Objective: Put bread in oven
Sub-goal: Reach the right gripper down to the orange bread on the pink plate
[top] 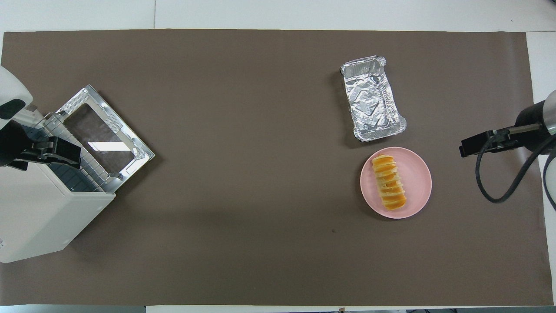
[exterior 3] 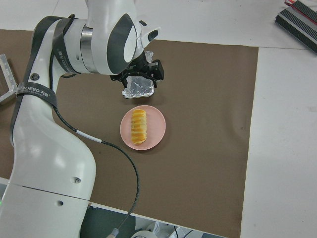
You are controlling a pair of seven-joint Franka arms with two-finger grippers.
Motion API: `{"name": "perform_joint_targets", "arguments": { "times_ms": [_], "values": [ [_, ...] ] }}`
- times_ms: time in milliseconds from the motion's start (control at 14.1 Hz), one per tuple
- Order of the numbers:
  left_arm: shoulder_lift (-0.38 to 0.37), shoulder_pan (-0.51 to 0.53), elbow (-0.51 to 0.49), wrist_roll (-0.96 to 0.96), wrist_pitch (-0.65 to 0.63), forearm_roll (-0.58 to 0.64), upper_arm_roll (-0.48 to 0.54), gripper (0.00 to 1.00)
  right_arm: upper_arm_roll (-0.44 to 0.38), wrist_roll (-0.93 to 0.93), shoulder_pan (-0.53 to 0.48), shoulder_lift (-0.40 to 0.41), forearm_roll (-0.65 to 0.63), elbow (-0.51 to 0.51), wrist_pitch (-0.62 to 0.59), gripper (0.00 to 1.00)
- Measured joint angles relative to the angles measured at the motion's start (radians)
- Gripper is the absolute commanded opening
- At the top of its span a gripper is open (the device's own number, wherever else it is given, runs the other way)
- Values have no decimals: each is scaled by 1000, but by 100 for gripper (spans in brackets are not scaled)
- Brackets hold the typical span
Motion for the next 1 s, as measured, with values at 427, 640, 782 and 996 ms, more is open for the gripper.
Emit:
{"name": "perform_joint_targets", "arguments": {
  "times_ms": [427,640,782,996],
  "values": [
    [0,0,0,0,0,0,0,100,1,0,0,0,0,0,0,100],
    [0,0,0,0,0,0,0,100,7,0,3,-14,0,-45,24,100],
    [0,0,0,0,0,0,0,100,12,0,28,-49,0,-149,120,100],
    [0,0,0,0,0,0,0,100,17,0,98,-93,0,-324,241,100]
  ]
}}
